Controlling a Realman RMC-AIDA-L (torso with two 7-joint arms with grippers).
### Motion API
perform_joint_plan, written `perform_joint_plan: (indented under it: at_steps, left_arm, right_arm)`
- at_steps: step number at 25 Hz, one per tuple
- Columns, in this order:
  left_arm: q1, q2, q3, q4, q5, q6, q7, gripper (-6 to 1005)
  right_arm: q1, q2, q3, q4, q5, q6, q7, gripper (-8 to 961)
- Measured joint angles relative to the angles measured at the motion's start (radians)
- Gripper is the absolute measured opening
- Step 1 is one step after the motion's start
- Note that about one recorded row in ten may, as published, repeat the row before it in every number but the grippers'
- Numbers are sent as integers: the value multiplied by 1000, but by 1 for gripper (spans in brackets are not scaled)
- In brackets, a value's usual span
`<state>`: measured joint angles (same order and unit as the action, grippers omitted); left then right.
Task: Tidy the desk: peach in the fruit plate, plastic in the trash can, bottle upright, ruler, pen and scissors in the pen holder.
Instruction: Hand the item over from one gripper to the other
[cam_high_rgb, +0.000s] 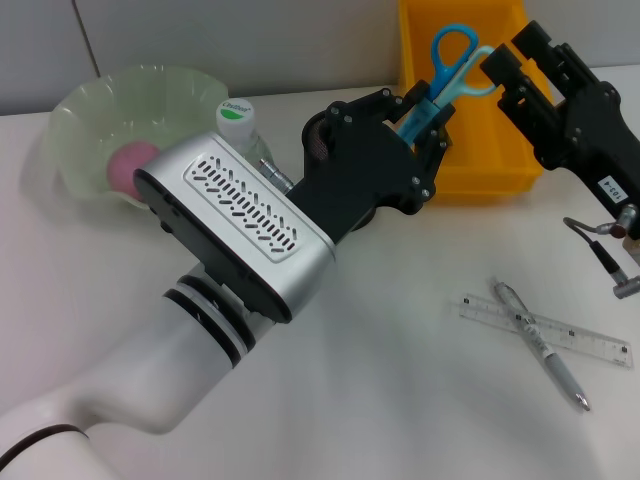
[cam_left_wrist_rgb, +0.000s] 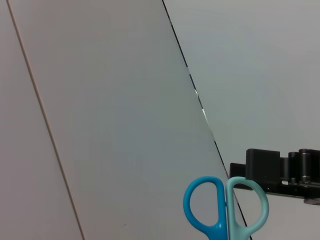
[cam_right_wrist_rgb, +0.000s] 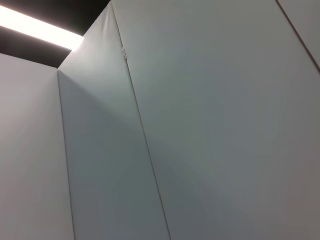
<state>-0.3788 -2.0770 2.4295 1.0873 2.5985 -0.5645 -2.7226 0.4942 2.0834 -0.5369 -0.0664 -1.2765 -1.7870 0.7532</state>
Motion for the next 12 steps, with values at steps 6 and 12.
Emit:
perform_joint_plan:
  at_steps: [6, 12]
  left_arm:
    - [-2, 0, 0, -3, 0, 0, 0, 225]
    - [-3, 0, 0, -2, 0, 0, 0, 224]
  right_arm:
    - [8, 0, -15, 2, 0, 15, 1, 637]
    - [20, 1, -40, 5, 0, 36, 2, 577]
